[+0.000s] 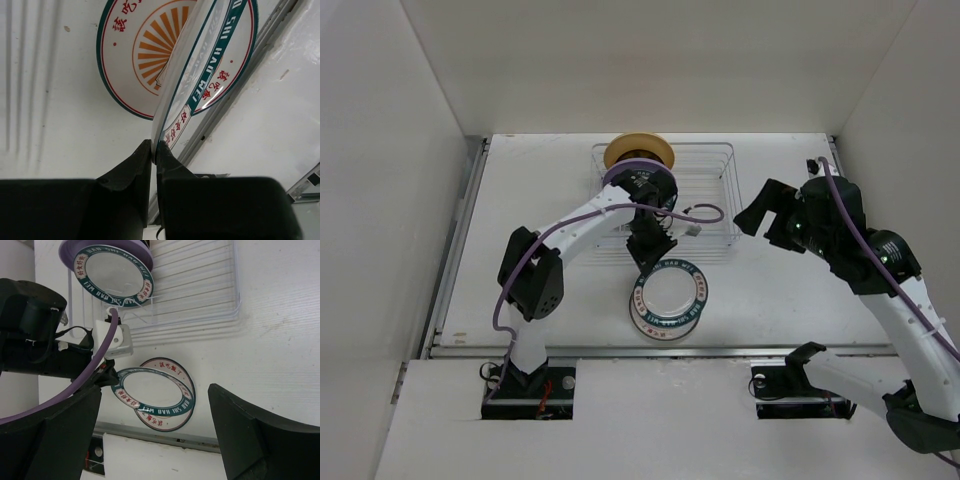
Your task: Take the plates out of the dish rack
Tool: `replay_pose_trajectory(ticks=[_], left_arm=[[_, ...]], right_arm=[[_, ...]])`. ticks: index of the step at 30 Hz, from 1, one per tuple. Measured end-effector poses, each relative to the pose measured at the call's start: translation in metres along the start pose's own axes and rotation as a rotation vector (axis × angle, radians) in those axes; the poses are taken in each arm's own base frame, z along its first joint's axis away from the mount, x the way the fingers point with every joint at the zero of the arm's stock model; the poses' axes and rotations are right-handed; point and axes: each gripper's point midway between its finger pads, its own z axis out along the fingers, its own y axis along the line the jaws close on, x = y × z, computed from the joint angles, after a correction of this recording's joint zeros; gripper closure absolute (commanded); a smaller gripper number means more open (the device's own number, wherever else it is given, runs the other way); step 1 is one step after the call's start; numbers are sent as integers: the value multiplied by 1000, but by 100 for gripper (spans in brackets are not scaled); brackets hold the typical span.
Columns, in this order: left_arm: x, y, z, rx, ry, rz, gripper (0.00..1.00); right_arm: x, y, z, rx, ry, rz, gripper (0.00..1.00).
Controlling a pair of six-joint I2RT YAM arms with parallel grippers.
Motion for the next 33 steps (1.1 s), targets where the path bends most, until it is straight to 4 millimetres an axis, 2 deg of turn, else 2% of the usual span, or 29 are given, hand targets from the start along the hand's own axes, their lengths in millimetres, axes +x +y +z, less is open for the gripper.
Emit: replay_pose_trajectory(ticks=[2, 3, 4, 5, 6, 9, 12, 13, 15, 18, 21, 24, 29, 33], left_arm=[[-1, 3, 0, -13, -3, 2, 100], [-1, 4, 0, -15, -3, 3, 97], [-1, 4, 0, -16, -2, 5, 90], [0, 4, 1, -16, 0, 9, 71], [1, 5, 2, -15, 4, 16, 60], [6, 6, 4, -17, 26, 23, 36], [13, 8, 6, -26, 49, 21, 23], [14, 9, 6, -30, 55, 21, 13], [15, 11, 6, -44, 60, 20, 10], [15, 17, 2, -87, 55, 14, 10], [9, 23, -15, -175, -1, 7, 8], [3, 31, -49, -304, -109, -23, 5], [11, 61, -120, -556, -277, -171, 0], [29, 95, -154, -722, -326, -325, 0]], right_arm=[[0, 0, 0, -1, 1, 0, 6], [0, 0, 0, -2, 2, 0, 6], [0, 0, 0, -3, 2, 0, 6], [1, 1, 0, -4, 4, -2, 5], [1, 1, 0, -7, 6, -3, 5], [3, 2, 0, -13, 15, -8, 5], [6, 4, 4, -16, 35, -16, 4], [7, 4, 7, -14, 44, -20, 4], [10, 5, 13, -9, 63, -29, 4], [13, 4, 24, 7, 90, -50, 4], [15, 2, 37, 32, 109, -83, 3], [11, 6, 54, 39, 117, -123, 1], [-7, 34, 93, -28, 104, -219, 3], [-6, 54, 140, -99, 140, -334, 20]])
